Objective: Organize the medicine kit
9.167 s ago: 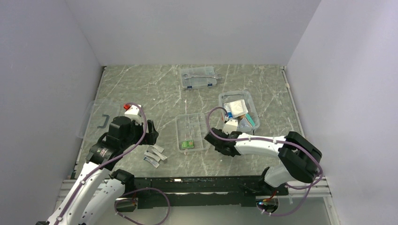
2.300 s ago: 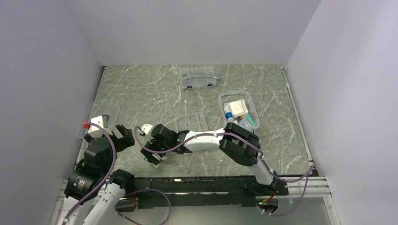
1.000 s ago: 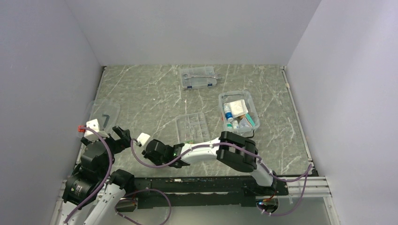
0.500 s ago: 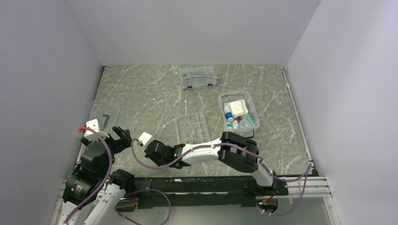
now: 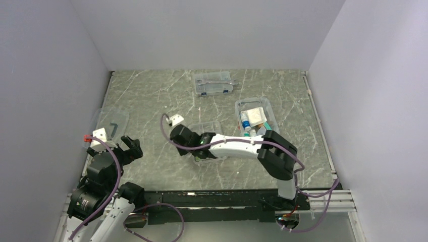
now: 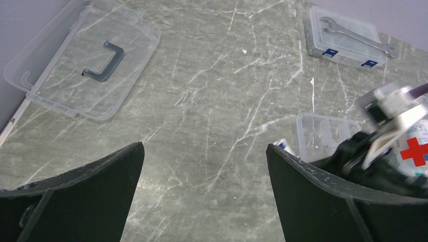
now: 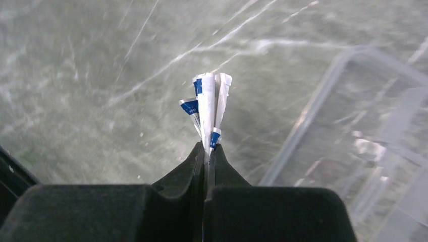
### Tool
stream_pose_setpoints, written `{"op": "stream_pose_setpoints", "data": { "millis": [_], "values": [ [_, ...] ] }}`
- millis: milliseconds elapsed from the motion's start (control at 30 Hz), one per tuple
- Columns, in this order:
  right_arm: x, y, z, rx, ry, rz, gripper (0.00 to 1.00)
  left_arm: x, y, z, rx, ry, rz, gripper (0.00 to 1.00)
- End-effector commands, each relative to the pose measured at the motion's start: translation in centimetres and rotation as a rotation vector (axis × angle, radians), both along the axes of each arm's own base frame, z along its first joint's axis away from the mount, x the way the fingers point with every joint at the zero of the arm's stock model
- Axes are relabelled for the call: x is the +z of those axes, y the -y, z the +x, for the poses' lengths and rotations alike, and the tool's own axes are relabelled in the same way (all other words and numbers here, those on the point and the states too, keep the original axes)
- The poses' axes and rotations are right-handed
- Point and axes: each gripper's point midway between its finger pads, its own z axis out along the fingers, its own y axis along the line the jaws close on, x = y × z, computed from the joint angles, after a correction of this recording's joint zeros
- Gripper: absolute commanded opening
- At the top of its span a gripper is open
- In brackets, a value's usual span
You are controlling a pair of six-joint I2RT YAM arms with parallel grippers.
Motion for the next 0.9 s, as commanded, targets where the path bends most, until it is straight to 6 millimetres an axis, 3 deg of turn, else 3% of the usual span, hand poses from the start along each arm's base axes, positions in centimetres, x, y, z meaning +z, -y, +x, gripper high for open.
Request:
{"op": "stream_pose_setpoints", "data": {
  "millis": [0, 167, 333, 867],
  "values": [
    [5.0, 1.7, 3.7, -0.185, 0.027, 0.107, 0.00, 0.6, 0.1, 0.5, 0.003, 0.024, -0.007, 0.99],
    [5.0, 4.4, 6.9, -0.354, 0.050, 0.100, 0.00, 0.6, 0.1, 0.5, 0.002, 0.026, -0.007, 0.99],
    [3.9, 6.0, 8.6, -0.481, 0.049, 0.098, 0.00, 0.7, 0.1, 0.5, 0.002, 0.028, -0.006, 0.99],
    [-0.8, 7.2, 10.1, -0.604, 0.021, 0.037, 0.00, 0.7, 0.1, 0.4, -0.001, 0.035, -0.007, 0.99]
  ]
}}
